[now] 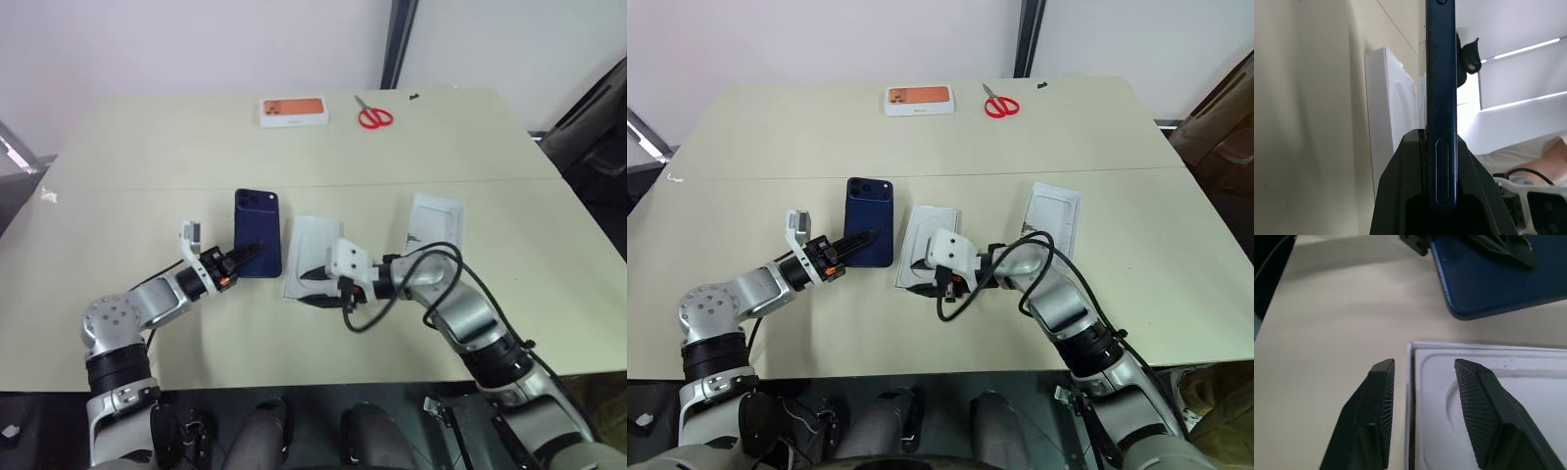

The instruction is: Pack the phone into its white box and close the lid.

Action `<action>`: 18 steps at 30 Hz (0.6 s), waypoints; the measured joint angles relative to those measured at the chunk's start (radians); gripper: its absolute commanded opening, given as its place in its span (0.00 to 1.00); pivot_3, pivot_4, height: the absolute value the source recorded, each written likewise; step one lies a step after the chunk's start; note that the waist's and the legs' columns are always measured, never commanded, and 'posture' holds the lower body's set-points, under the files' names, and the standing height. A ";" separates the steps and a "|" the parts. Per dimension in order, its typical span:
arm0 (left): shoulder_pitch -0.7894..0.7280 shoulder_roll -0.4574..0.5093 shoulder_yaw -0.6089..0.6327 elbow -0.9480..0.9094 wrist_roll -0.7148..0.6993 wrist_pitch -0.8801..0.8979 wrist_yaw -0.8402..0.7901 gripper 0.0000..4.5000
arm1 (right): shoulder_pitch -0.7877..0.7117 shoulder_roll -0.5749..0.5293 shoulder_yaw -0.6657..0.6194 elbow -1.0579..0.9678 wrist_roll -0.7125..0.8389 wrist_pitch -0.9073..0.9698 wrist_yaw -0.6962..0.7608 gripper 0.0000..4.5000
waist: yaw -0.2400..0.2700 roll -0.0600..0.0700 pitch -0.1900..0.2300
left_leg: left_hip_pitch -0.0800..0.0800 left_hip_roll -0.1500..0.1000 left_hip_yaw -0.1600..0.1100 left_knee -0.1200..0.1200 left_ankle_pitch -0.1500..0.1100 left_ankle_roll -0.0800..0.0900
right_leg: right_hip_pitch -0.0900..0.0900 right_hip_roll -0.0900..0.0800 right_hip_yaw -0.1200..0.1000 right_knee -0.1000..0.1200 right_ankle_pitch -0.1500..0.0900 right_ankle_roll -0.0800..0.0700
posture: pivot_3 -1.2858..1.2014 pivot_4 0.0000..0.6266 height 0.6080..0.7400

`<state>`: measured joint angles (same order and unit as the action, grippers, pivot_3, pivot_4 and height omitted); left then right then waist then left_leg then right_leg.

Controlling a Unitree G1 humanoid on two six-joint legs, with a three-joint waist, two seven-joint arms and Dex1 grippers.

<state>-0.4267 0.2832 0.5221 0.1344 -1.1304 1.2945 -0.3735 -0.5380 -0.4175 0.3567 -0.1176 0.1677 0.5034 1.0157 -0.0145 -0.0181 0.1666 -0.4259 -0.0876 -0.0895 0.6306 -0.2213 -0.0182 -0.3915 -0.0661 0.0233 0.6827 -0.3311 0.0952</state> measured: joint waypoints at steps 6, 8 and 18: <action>0.001 0.001 0.001 0.000 -0.008 -0.001 0.000 0.00 | -0.069 0.005 -0.012 0.127 -0.083 -0.065 -0.098 0.01 | 0.004 0.000 0.000 | 0.000 0.000 0.000 0.000 0.000 0.000 | 0.000 0.000 0.000 0.000 0.000 0.000 | 0.52 0.24 0.95; 0.001 0.001 0.001 0.000 -0.010 -0.002 0.000 0.00 | -0.070 -0.012 0.030 0.167 -0.154 -0.129 -0.113 0.01 | 0.001 0.000 0.000 | 0.000 0.000 0.000 0.000 0.000 0.000 | 0.000 0.000 0.000 0.000 0.000 0.000 | 0.52 0.24 0.95; 0.001 0.002 -0.001 0.000 -0.016 -0.016 0.000 0.00 | -0.045 -0.047 0.129 0.149 -0.232 -0.268 -0.008 0.01 | 0.000 0.000 0.000 | 0.000 0.000 0.001 0.001 0.000 0.000 | 0.000 0.000 0.000 0.000 0.000 0.000 | 0.52 0.24 0.95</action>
<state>-0.4258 0.2850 0.5208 0.1349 -1.1464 1.2783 -0.3734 -0.5829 -0.4646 0.4853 0.0312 -0.0647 0.2357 1.0080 -0.0146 -0.0183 0.1665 -0.4258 -0.0876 -0.0889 0.6311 -0.2212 -0.0182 -0.3912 -0.0658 0.0235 0.6830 -0.3311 0.0952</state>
